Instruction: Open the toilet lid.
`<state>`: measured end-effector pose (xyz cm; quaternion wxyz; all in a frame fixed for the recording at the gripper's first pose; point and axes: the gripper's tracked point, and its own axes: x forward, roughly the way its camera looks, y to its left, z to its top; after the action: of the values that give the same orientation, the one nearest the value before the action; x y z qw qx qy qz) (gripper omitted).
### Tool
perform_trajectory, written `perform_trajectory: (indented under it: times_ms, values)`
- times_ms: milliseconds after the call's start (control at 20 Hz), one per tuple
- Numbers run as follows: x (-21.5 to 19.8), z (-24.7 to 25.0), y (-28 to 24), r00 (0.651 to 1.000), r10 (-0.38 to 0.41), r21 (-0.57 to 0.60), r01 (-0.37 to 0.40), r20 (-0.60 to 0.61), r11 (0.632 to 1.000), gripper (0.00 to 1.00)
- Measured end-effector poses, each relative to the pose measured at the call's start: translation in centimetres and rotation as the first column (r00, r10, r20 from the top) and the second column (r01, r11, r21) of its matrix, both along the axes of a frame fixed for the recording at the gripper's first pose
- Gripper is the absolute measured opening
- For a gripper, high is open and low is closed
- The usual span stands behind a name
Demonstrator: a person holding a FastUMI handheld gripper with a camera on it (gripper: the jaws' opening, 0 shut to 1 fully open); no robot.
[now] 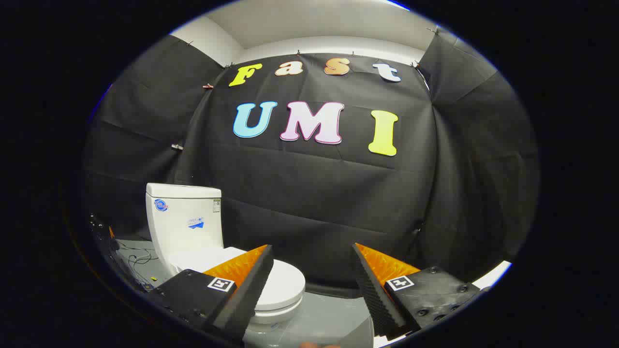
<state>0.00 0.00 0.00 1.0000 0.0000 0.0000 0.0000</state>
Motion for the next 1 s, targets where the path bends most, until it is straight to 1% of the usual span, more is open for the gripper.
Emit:
perform_trajectory:
  times_ms: [400,1000]
  values:
    - [0.04,0.18,-0.12,1.0,-0.006,0.003,0.006,0.007,1.0,0.98]
    - [0.05,-0.34,-0.09,1.0,-0.001,-0.001,0.001,-0.013,1.0,0.98]
